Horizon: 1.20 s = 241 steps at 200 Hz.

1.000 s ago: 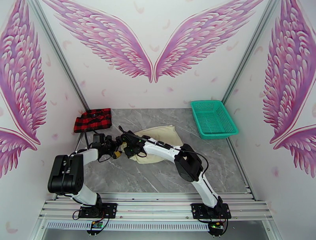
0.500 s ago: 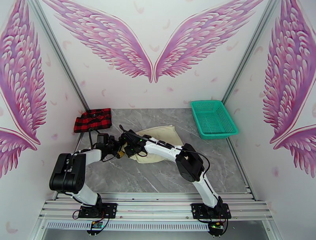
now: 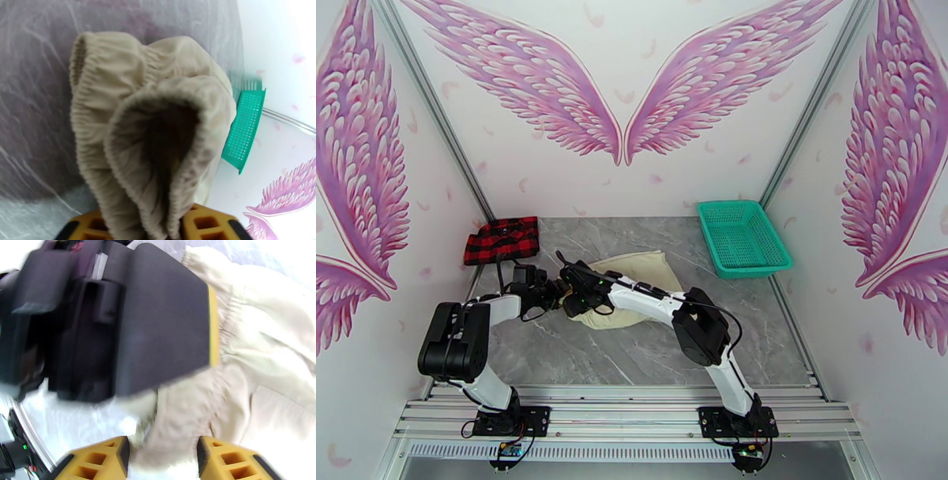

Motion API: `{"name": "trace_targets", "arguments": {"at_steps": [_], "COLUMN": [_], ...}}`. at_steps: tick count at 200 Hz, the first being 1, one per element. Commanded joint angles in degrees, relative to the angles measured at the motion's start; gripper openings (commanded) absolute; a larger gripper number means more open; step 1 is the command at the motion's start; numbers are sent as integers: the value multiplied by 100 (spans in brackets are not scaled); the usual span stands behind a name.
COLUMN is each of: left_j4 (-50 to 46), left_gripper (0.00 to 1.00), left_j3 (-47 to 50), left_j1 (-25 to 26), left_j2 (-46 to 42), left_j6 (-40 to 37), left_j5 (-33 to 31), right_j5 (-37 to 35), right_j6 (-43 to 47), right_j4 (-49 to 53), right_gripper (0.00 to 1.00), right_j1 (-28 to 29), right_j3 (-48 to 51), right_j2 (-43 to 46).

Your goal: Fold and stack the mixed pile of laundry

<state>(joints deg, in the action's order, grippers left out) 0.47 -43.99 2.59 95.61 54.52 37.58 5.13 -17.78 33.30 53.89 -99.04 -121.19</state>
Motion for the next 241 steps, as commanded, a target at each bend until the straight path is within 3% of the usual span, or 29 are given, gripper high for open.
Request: {"name": "trace_targets", "arguments": {"at_steps": [1,49,79,95,117,199,241], "left_j4": [-770,-2220,-2376,-2658,-3134,-4231,-4769], "left_gripper": [22,5,0,0,0,0,0], "left_j3": [-417,-1198,-1371,-1589,-1935,-2538,-2918], "left_j1": [-4,-107,-197,-197,-204,-185,60], "left_j2": [102,273,221,204,100,-500,-771], "left_j6": [-817,-2471,-2724,-2974,-3367,-3911,-3735], "left_j5": [-100,67,203,179,-1,-670,-1323], "right_j5": [132,167,305,342,652,741,820], "right_j6": [-218,-1359,-1828,-2081,-2210,-2252,-2092], "right_j4": [-8,500,231,148,-47,-151,-58], "right_gripper": [59,52,35,23,13,2,2], "right_j1": [-129,-883,-1258,-1362,-1381,-1381,-1374], "right_j3": [514,1414,1729,1610,1177,-346,-499], "right_j2": [723,1472,1505,1273,732,-1206,-1173]}}
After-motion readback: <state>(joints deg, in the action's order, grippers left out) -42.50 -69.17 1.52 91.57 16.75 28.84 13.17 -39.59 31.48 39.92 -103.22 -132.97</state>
